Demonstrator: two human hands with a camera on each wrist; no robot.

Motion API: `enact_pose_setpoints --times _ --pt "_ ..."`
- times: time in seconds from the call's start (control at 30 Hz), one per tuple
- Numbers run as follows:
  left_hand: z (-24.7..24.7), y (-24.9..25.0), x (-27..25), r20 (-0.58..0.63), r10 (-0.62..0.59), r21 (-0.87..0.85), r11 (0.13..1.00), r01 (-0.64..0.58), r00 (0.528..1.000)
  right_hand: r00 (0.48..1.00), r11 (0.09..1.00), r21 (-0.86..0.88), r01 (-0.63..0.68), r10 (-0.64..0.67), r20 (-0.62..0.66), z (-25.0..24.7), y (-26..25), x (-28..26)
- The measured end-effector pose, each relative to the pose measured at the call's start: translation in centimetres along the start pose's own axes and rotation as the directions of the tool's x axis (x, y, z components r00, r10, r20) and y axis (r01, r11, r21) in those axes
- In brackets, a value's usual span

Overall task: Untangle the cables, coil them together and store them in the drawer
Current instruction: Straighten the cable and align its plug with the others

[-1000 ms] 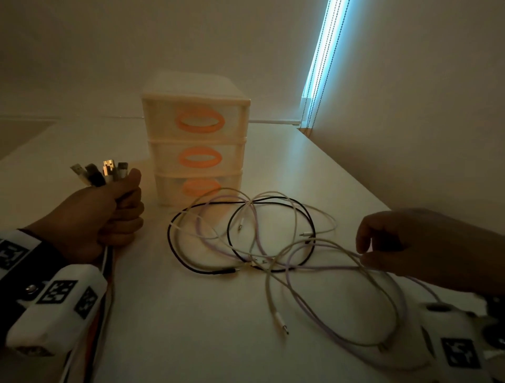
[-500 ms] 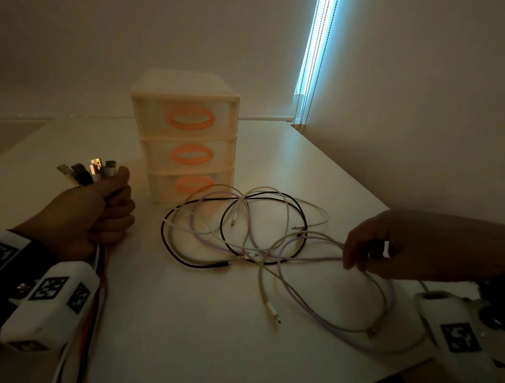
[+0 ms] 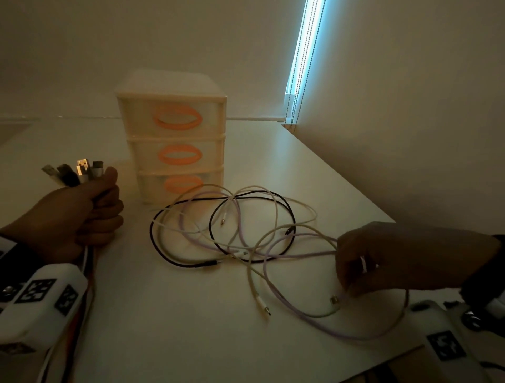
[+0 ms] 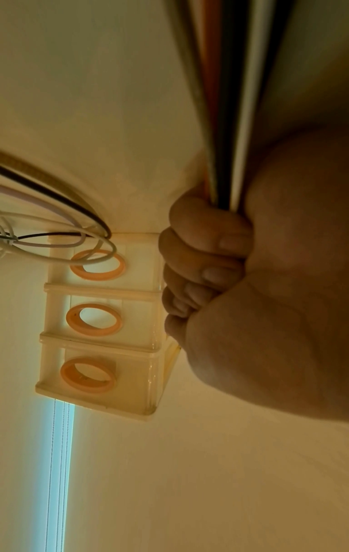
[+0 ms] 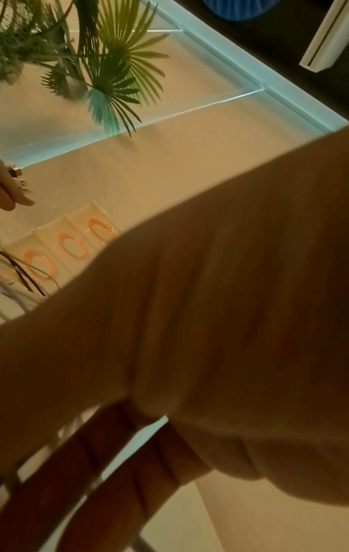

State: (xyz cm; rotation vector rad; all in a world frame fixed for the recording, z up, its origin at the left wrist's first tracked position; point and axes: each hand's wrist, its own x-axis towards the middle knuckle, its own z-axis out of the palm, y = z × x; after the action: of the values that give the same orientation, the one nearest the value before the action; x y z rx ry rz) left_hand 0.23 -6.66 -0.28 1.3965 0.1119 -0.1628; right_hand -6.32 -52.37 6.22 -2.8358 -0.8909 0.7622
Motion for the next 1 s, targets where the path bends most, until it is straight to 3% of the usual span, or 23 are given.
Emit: enact_pose_setpoints --times 0.07,0.17,0.3,0.5,0.63,0.73,0.83,0.93,1.0 --pt "0.4 0.1 -0.3 -0.043 0.000 -0.002 1.000 0.000 0.999 0.994 0.999 0.054 -0.001 0.007 -0.109 -1.0 -1.0 0.9" --pt "1.1 0.2 -0.7 -0.056 0.006 -0.010 1.000 -0.006 0.998 0.995 0.999 0.041 -0.002 0.006 -0.099 -1.4 -1.5 2.2" --pt "1.5 0.5 -1.2 -0.060 0.007 -0.035 0.999 -0.009 0.998 0.984 1.000 0.024 0.011 -0.006 -0.177 -1.6 -1.3 4.0" --pt "1.7 0.6 -1.5 -0.070 -0.011 -0.051 0.999 0.007 0.997 0.923 0.986 0.115 0.119 -0.067 -0.379 -2.1 -2.4 5.1" --pt "1.9 0.6 -1.7 -0.073 -0.015 -0.065 0.998 0.010 0.997 0.922 0.987 0.140 0.082 -0.021 -0.386 -3.0 -2.6 5.9" --pt "1.9 0.6 -1.7 -0.071 -0.013 -0.077 0.997 0.008 0.997 0.851 0.955 0.272 0.116 0.045 -0.523 -5.0 -2.8 6.7" --pt "2.1 0.7 -1.9 -0.073 -0.010 -0.096 0.995 0.003 0.997 0.790 0.853 0.461 0.244 0.101 -0.605 -7.7 -4.2 7.8" --pt "2.3 0.9 -2.4 -0.078 0.023 -0.084 0.996 -0.030 0.997 0.724 0.789 0.455 0.413 0.018 -0.690 -9.6 -6.5 9.2" --pt "2.6 1.2 -2.9 -0.061 0.049 -0.072 0.996 -0.053 0.997 0.672 0.670 0.484 0.563 -0.030 -0.740 -9.8 -8.4 10.5"
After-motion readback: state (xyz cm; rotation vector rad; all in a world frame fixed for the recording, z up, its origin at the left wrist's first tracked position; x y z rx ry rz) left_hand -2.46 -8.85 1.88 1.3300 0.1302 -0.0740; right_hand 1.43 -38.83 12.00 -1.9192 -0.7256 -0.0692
